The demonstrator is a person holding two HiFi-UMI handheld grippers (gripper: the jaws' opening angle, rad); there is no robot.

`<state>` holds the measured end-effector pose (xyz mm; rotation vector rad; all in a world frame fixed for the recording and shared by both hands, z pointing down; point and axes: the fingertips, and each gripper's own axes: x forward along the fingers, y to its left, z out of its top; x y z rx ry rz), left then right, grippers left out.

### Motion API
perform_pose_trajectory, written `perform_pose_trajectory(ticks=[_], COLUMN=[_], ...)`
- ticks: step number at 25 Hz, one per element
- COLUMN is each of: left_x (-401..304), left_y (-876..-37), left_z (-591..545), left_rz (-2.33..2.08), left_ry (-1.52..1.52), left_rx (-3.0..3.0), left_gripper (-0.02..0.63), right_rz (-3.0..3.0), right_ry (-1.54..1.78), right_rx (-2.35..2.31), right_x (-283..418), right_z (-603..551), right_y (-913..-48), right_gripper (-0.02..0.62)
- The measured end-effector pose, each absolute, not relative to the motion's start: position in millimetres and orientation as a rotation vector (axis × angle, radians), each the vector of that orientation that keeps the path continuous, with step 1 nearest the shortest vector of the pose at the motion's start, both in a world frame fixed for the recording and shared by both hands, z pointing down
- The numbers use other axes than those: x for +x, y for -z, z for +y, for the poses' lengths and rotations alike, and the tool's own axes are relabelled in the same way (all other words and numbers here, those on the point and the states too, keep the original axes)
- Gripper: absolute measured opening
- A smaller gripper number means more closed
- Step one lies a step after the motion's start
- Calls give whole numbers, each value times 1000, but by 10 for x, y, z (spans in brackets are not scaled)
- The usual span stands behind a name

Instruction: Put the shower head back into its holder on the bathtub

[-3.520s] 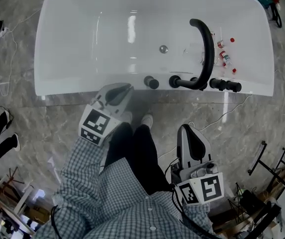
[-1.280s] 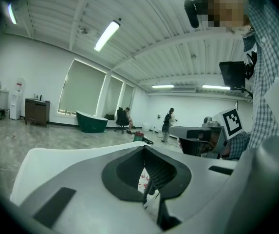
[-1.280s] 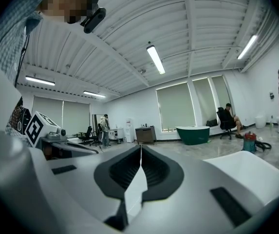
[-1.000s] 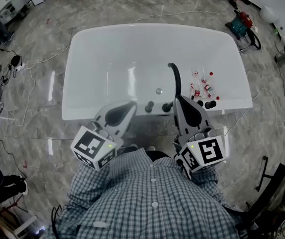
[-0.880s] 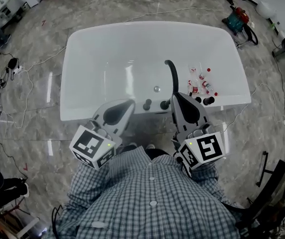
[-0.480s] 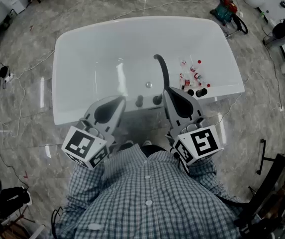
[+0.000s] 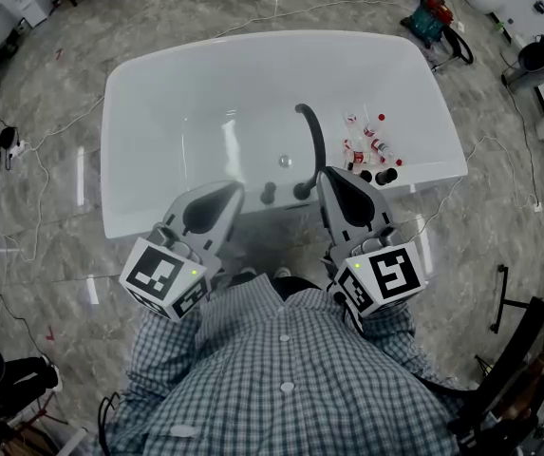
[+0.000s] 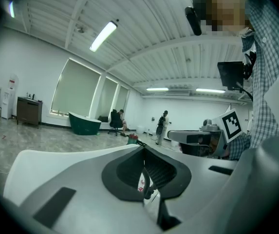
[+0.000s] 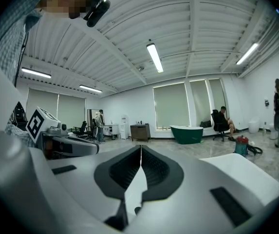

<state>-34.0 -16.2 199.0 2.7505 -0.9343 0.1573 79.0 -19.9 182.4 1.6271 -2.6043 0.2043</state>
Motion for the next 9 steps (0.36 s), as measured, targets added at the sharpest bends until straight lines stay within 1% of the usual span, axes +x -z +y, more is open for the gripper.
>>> perform_pose_trajectory(ticks=[9], left_x=[-373], left_y=[-2005], left_z=[-193], left_rz=[-945], left_ry=[-154], left_rx=[2747], left_gripper=[11], right_rz=[-2602], right_ry=[-199], right_rx=[1627], right_x=[784], right_z=[-218], right_y=[-1834], right_gripper=[18])
